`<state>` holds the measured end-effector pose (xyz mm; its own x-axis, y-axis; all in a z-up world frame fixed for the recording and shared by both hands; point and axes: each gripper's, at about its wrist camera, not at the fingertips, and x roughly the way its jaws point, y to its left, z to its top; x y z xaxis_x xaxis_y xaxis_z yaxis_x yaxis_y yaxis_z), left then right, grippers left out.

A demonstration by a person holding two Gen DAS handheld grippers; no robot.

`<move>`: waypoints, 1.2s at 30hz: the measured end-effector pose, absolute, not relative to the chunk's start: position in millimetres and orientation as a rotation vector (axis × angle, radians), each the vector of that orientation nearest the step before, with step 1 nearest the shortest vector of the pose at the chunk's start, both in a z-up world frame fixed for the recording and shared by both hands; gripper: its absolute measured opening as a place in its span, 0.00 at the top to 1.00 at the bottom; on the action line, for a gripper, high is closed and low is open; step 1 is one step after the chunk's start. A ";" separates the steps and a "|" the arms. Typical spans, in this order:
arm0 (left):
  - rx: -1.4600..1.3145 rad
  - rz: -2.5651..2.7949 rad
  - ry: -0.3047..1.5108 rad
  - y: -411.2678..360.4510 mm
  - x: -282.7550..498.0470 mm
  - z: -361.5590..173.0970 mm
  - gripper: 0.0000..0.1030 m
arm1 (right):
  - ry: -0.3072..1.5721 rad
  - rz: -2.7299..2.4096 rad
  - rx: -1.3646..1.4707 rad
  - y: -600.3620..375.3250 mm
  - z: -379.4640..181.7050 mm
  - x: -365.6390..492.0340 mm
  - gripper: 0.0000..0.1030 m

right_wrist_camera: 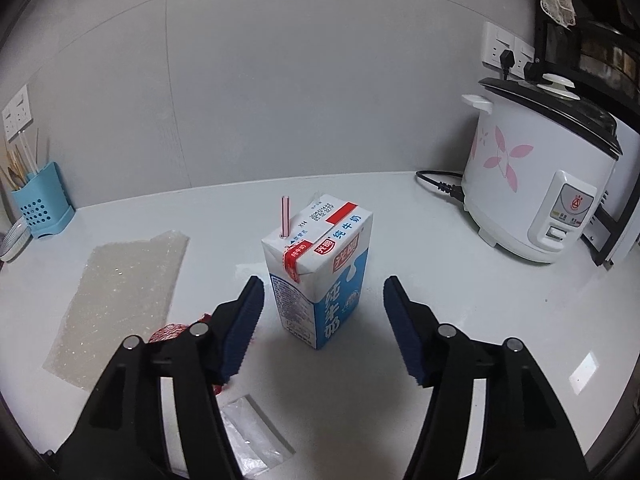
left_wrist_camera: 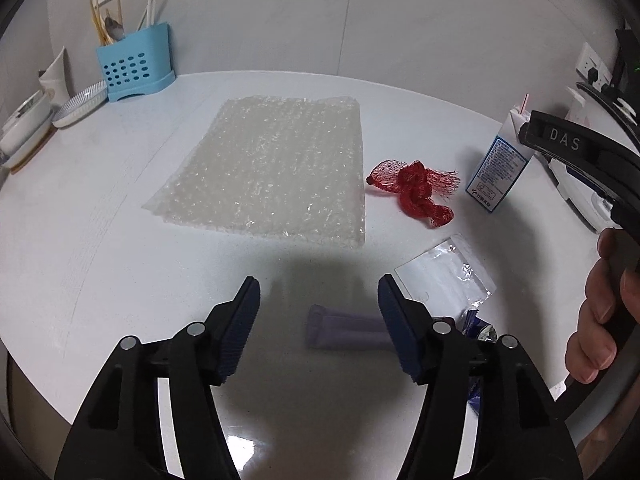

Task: Collect trash
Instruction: 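Move the left tool to the bubble wrap while the right tool approaches the milk carton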

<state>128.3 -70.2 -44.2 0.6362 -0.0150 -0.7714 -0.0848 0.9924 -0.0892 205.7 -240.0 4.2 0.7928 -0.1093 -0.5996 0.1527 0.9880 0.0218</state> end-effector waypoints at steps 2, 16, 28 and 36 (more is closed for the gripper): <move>-0.093 0.023 0.884 -72.1 126.5 -42.0 0.31 | 0.621 -0.130 0.057 -241.3 9.1 200.9 0.29; -0.073 0.007 0.891 -69.6 125.0 -38.9 0.12 | 0.593 -0.108 0.038 -254.4 22.4 199.8 0.12; -0.095 0.045 0.899 -45.6 194.8 -24.1 0.07 | 0.626 -0.094 -0.009 -253.2 7.5 238.1 0.09; -0.134 0.043 0.963 -51.6 275.6 -31.6 0.07 | 0.640 -0.079 0.000 -258.2 1.6 248.9 0.08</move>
